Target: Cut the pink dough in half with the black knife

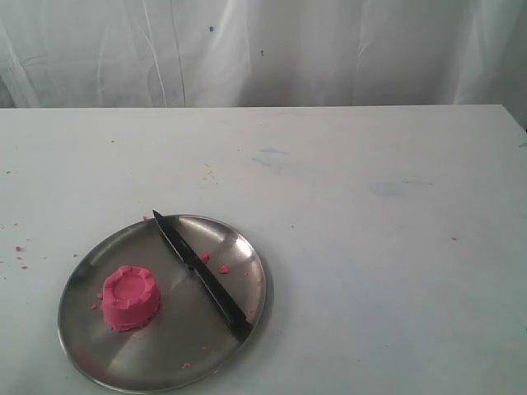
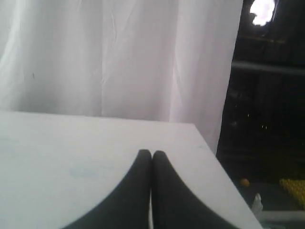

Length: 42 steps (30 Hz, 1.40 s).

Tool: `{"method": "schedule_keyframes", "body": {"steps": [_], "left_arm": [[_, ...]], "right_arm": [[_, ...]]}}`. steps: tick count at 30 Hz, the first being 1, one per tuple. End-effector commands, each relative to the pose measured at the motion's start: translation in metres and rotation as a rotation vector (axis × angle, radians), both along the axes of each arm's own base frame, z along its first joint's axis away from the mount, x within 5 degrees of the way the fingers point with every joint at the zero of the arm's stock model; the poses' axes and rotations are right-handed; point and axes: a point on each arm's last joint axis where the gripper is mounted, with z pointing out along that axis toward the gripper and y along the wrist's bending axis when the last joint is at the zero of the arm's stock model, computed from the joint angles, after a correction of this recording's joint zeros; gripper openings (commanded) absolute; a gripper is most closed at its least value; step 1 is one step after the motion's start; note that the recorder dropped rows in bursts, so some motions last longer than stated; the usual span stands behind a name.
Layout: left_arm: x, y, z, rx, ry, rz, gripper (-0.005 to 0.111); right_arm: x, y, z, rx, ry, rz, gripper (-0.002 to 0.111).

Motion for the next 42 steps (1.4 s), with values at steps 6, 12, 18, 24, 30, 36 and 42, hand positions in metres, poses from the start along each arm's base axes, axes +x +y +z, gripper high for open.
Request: {"method": "schedule_keyframes", "body": {"steps": [6,12,18,24,30,36,42], "left_arm": [[0.0,0.0,-0.001,-0.006,-0.006,0.002,0.0],[0.0,0.0,-0.001,-0.006,-0.006,0.002,0.0],[0.0,0.0,-0.001,-0.006,-0.006,0.002,0.0],[0.0,0.0,-0.001,-0.006,-0.006,0.002,0.0],[0.0,0.0,-0.001,-0.006,-0.006,0.002,0.0],[0.0,0.0,-0.001,-0.006,-0.006,0.002,0.0],[0.0,0.0,-0.001,-0.006,-0.006,0.002,0.0]], "right_arm": [[-0.02,-0.005,0.05,0.692,-0.66,0.197,0.0],[-0.036,-0.009,0.066,1.071,-0.915,0.449,0.0],[-0.064,-0.021,0.084,1.188,-1.267,0.612,0.0],[-0.102,-0.023,0.143,1.168,-1.486,0.745,0.0],[-0.109,0.023,0.205,0.068,-1.238,0.345,0.0],[-0.046,0.026,0.225,-0.107,-0.924,0.284,0.0],[0.049,0.015,0.203,-0.031,-0.535,0.228,0.0]]}}
